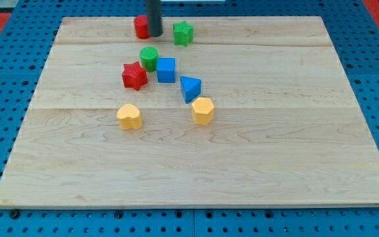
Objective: Move the red circle closer to the red star
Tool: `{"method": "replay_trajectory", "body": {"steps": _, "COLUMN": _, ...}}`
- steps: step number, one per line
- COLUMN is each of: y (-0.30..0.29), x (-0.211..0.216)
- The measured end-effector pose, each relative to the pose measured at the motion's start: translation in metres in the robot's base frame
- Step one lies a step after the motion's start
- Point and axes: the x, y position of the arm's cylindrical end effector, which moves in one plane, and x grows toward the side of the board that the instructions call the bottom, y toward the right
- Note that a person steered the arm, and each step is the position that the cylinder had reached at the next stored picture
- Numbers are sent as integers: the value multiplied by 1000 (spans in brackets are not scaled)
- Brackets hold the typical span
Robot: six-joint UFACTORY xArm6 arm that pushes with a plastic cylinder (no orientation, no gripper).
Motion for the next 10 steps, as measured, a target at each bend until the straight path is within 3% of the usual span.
{"method": "replay_trajectory", "body": {"steps": 1, "y": 43, "x": -2}}
{"method": "replay_trajectory", "body": {"steps": 2, "y": 32, "x": -36}}
{"method": "replay_trajectory", "body": {"steps": 3, "y": -30, "x": -50}}
{"method": "replay_trajectory", "body": {"steps": 4, "y": -78, "x": -6}}
{"method": "replay_trajectory", "body": {"steps": 5, "y": -76, "x": 61}}
{"method": "replay_trajectory", "body": {"steps": 7, "y": -115, "x": 106}}
{"method": "replay_trajectory", "body": {"steps": 8, "y": -73, "x": 134}}
{"method": "replay_trajectory", "body": {"steps": 9, "y": -94, "x": 120}}
{"method": "replay_trajectory", "body": {"steps": 10, "y": -78, "x": 112}}
